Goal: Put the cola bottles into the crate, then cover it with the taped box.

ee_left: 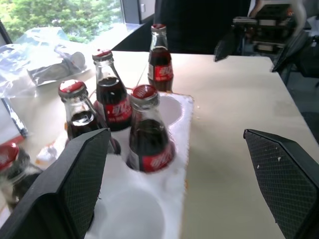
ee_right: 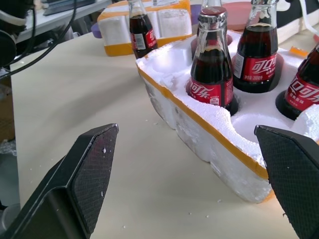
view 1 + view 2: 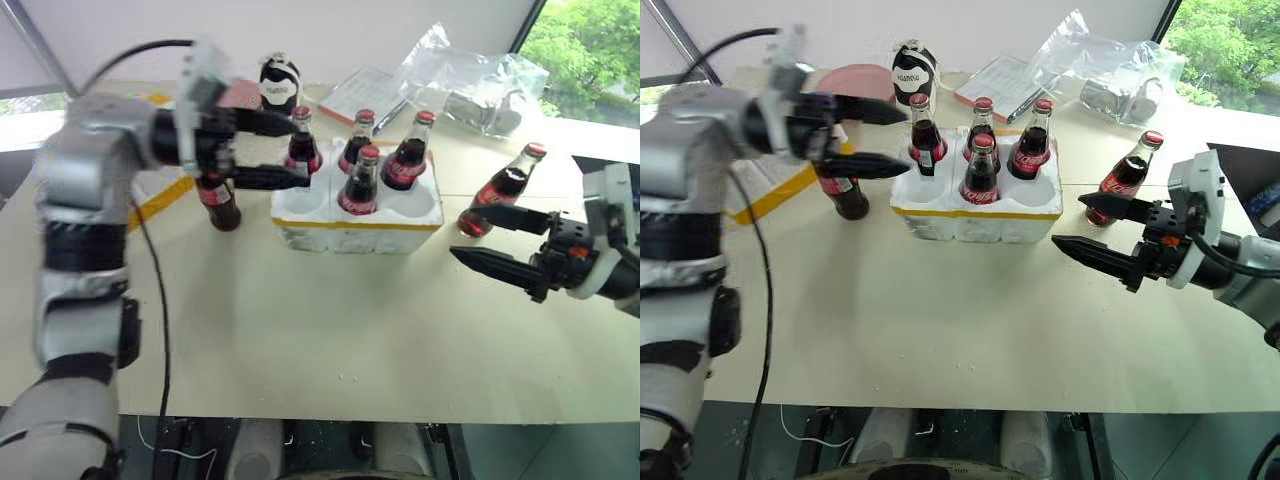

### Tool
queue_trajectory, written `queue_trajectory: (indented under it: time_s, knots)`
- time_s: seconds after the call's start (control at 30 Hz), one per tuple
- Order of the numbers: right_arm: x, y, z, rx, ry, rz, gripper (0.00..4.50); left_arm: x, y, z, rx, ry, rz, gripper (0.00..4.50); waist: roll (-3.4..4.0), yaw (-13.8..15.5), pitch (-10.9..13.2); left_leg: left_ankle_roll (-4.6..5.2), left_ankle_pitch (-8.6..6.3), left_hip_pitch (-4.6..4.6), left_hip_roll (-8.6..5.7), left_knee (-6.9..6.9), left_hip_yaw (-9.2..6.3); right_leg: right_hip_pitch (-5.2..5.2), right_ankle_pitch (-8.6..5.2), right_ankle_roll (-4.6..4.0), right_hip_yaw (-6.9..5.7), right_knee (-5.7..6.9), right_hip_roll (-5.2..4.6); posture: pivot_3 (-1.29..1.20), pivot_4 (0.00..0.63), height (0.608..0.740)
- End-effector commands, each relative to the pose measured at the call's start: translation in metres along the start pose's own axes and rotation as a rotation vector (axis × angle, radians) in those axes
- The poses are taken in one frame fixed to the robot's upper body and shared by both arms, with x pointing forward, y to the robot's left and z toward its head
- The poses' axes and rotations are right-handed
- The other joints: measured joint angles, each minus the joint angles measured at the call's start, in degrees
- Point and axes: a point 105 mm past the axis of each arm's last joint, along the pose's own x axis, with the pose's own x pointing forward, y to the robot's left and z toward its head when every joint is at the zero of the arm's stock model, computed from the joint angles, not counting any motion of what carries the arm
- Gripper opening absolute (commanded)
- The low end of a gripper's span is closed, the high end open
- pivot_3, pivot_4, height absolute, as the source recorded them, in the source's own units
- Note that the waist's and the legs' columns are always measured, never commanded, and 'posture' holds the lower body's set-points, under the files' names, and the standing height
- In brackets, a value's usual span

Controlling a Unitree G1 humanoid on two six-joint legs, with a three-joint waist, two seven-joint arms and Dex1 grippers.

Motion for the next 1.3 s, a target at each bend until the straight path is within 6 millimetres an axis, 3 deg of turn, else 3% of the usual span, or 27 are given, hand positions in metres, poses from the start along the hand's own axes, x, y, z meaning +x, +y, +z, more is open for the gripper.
queue_trajectory:
  time_s: [0.03, 0.3, 0.5, 0.6, 0.77, 1.0, 1.3]
  knots:
    - [0.001, 0.000, 0.008, -0.035, -0.019, 0.026, 4.50, -0.033, -0.021, 0.002, -0.009, 0.007, 0.091, 4.47, 0.00, 0.0, 0.0, -0.01, 0.01, 0.00, 0.00, 0.00, 0.00, 0.00, 0.00, 0.00, 0.00, -0.01, 0.01, 0.00, 0.150, 0.740]
    - [0.008, -0.006, 0.010, -0.038, -0.011, 0.054, 4.50, -0.096, -0.026, -0.059, -0.119, 0.154, 0.592, 4.47, -0.03, 0.2, 0.0, -0.04, 0.02, 0.04, 0.01, 0.01, -0.03, 0.04, 0.00, -0.01, -0.02, -0.01, -0.01, 0.00, 0.150, 0.740]
    - [0.010, -0.009, 0.014, -0.046, -0.013, 0.059, 4.50, -0.113, -0.004, -0.076, -0.108, 0.140, 0.900, 4.47, -0.05, 0.2, 0.0, -0.04, 0.02, 0.05, -0.02, 0.01, -0.04, 0.06, 0.00, -0.02, -0.02, 0.00, -0.02, 0.00, 0.150, 0.740]
    - [0.011, -0.009, 0.015, -0.042, -0.017, 0.057, 4.50, -0.106, 0.007, -0.085, -0.098, 0.122, 0.965, 4.47, -0.05, 0.2, 0.0, -0.05, 0.02, 0.07, -0.03, 0.00, 0.00, 0.05, 0.00, -0.02, -0.01, 0.00, 0.00, 0.00, 0.150, 0.740]
    - [0.012, -0.002, 0.016, -0.030, -0.026, 0.068, 4.50, -0.083, 0.019, -0.094, -0.132, 0.078, 0.932, 4.47, -0.09, 0.2, 0.0, -0.08, 0.04, 0.06, -0.04, 0.00, 0.01, 0.06, 0.00, -0.02, -0.02, 0.00, -0.01, 0.00, 0.150, 0.740]
    - [0.011, 0.001, 0.015, -0.019, -0.036, 0.066, 4.50, -0.078, 0.039, -0.106, -0.170, 0.051, 0.978, 4.47, -0.09, 0.2, 0.0, -0.08, 0.04, 0.08, -0.03, -0.01, 0.04, 0.04, 0.00, -0.02, -0.02, 0.01, 0.01, 0.00, 0.150, 0.740]
    - [0.016, 0.002, 0.018, -0.007, -0.070, 0.078, 4.50, -0.044, 0.072, -0.123, -0.220, 0.053, 0.940, 4.47, -0.14, 0.3, -0.1, -0.08, 0.04, 0.06, -0.07, 0.00, 0.09, 0.06, 0.01, -0.02, -0.02, 0.00, -0.01, 0.00, 0.150, 0.740]
